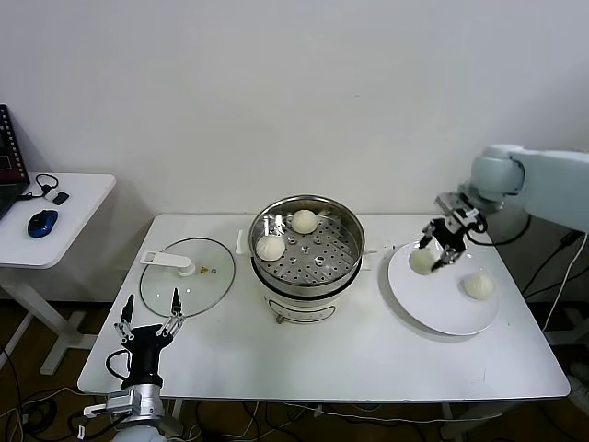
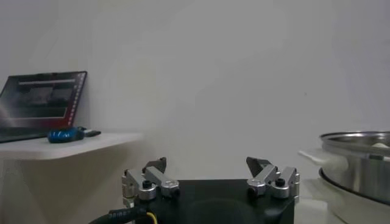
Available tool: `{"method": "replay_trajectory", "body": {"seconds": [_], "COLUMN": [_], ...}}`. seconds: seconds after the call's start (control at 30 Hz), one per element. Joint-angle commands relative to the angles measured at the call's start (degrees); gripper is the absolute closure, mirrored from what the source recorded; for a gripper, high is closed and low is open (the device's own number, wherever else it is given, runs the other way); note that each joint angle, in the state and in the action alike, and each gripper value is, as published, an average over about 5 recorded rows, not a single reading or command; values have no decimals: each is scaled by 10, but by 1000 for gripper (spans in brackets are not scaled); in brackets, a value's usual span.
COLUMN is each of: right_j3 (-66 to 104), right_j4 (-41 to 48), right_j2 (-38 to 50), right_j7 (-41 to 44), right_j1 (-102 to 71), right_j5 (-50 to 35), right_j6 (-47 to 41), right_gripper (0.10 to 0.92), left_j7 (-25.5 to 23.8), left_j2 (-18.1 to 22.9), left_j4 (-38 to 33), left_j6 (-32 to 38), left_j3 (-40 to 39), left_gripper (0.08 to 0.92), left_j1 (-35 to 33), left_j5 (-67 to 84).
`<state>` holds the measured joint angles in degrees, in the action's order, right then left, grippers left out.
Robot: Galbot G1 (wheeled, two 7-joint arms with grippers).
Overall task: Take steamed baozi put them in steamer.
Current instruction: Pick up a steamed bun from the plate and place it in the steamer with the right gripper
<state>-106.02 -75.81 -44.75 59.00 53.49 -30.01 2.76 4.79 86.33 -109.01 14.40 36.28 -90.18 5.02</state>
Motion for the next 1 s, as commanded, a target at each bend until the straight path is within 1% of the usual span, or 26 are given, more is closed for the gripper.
{"method": "replay_trajectory", "body": {"seconds": [0.03,0.17,0.33,0.47,0.57,0.73,1.0], "right_j3": [11,28,42,49,58,70,92], "right_j4": [-29,-26,-12,-13,-17,-19,6], "right_j2": [-96,-137,-181,-198,-204,-216,-244], "right_j7": [3,-11,-48,-66,-75,-83,-92], "right_j1": [105,90,62,44,30,6,-42], "right_j5": [-36,-29,4,54,100,161,231], "right_j6": [39,70,138,198,233,267,292], "right_gripper": [465,465,466,471,457,431,432], "left_j7": [0,1,2,2,2,2,3], "left_j2": [-3,-4,-3,-2,0,3,10], "left_j4": [-2,-2,-3,-3,-3,-5,-8], "left_j6": [0,2,3,4,5,6,9], "left_j3": [-1,-1,-1,0,0,-2,-2], "left_gripper": [177,177,177,177,177,177,177], "left_j1": [1,1,-1,-3,-4,-6,-12], "left_j5": [3,4,4,4,2,-1,-5]}}
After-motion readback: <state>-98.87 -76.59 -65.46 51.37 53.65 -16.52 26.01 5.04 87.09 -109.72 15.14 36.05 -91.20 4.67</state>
